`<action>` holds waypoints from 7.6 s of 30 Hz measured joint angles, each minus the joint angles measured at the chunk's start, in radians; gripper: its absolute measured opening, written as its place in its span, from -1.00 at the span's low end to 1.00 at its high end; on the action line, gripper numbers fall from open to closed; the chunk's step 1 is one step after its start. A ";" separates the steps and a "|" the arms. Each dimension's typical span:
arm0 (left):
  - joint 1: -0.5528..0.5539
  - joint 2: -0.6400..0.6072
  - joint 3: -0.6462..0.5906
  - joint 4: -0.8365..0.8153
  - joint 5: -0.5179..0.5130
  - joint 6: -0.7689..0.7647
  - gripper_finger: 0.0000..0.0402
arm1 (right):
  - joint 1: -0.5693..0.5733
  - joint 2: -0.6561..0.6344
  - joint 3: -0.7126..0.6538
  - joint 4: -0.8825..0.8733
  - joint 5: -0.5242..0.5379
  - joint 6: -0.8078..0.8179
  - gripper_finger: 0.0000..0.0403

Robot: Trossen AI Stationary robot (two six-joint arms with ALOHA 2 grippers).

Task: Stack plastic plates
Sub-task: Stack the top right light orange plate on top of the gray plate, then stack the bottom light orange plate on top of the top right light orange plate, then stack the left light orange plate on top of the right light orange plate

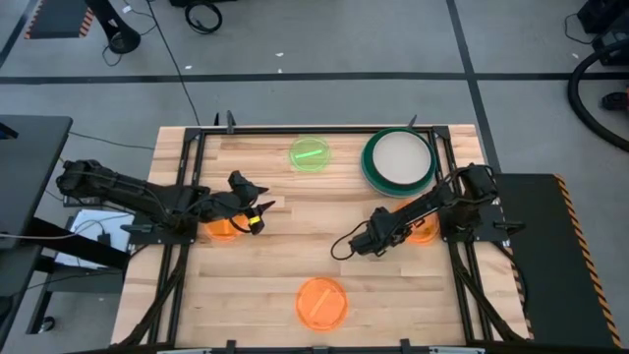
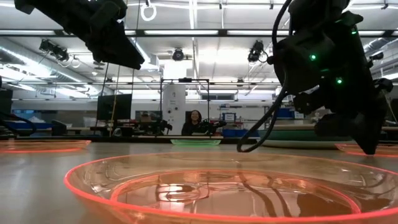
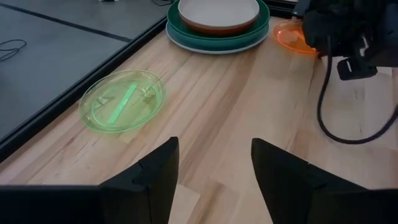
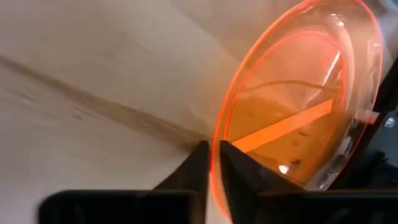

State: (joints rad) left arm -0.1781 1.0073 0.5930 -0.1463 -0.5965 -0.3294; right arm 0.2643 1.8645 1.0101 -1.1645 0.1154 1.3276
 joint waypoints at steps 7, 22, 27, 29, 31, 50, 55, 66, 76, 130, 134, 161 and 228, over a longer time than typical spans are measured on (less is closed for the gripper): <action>-0.012 -0.002 0.004 -0.009 0.000 0.000 0.03 | 0.009 -0.084 0.095 -0.080 -0.020 -0.057 -0.94; -0.029 -0.012 0.030 -0.027 0.036 0.001 0.03 | -0.303 -0.301 0.245 -0.263 0.424 -0.559 -0.98; -0.030 -0.047 0.031 -0.040 0.057 0.000 0.03 | -0.477 -0.290 0.122 -0.037 0.416 -0.799 -0.98; -0.035 -0.067 0.031 -0.054 0.084 -0.006 0.03 | -0.528 -0.285 0.081 0.020 0.407 -0.862 -0.98; -0.045 -0.084 0.031 -0.072 0.095 -0.009 0.03 | -0.569 -0.278 0.047 0.074 0.407 -0.916 -0.98; -0.116 -0.119 0.031 -0.045 0.103 -0.026 0.03 | -0.622 -0.308 0.067 0.083 0.377 -1.001 -0.48; -0.163 -0.119 0.031 -0.042 0.104 -0.026 0.03 | -0.494 -0.326 0.195 0.006 0.313 -0.865 -0.39; -0.369 -0.121 0.090 -0.028 0.106 -0.016 0.03 | 0.002 -0.284 0.140 0.437 0.140 -0.243 -0.39; -0.404 -0.120 0.091 0.018 0.104 -0.009 0.03 | 0.186 -0.048 0.104 0.785 -0.018 0.016 -0.26; -0.422 -0.120 0.091 0.023 0.105 0.000 0.03 | -0.315 -0.696 0.026 0.013 0.185 -0.102 -0.97; -0.422 -0.120 0.091 0.023 0.105 0.001 0.03 | -0.539 -0.912 -0.097 -0.022 0.269 -0.029 -0.98; -0.422 -0.120 0.091 0.065 0.105 0.000 0.03 | -1.014 -1.138 -0.701 0.663 0.151 0.262 -0.95; -0.414 0.336 0.021 -0.453 -0.113 -0.927 0.23 | -0.343 -0.906 -0.492 0.726 0.567 -0.396 -0.47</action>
State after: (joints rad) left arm -0.5920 1.3433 0.6143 -0.5996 -0.7094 -1.2566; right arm -0.0790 0.9588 0.5182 -0.4384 0.6820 0.9312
